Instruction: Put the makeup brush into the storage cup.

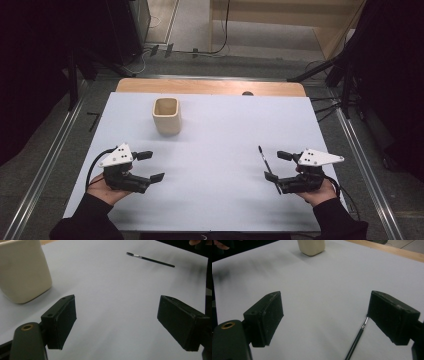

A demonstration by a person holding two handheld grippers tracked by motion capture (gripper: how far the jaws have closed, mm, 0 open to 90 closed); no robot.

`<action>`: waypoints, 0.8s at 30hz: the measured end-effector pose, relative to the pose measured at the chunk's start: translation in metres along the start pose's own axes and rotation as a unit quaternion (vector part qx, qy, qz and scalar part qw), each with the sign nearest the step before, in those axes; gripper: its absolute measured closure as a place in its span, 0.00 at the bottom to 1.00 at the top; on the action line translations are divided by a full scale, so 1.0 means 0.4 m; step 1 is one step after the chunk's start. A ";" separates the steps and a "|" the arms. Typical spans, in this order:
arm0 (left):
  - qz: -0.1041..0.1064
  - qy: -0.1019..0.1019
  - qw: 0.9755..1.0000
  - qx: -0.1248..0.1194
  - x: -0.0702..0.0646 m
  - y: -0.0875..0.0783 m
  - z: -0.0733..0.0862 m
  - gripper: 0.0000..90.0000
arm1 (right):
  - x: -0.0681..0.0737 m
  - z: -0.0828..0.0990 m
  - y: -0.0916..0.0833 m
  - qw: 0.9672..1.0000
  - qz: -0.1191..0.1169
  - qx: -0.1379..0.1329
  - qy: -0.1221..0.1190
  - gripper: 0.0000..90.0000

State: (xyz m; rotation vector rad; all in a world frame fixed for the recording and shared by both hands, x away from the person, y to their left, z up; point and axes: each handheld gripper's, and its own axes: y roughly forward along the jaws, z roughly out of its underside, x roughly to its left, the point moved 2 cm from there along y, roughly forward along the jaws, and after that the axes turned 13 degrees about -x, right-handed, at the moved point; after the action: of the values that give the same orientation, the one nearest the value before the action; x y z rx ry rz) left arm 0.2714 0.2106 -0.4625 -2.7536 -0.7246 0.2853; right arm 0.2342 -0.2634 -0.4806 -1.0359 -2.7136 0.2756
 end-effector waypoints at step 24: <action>0.004 -0.001 1.000 0.003 0.001 0.003 0.001 0.18 | -0.001 0.001 -0.001 1.000 -0.008 0.001 0.006 0.16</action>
State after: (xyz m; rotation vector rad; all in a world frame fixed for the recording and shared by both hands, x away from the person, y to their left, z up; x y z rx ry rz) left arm 0.2721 0.2099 -0.4635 -2.7525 -0.7126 0.2925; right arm 0.2341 -0.2640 -0.4810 -1.0099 -2.7085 0.2682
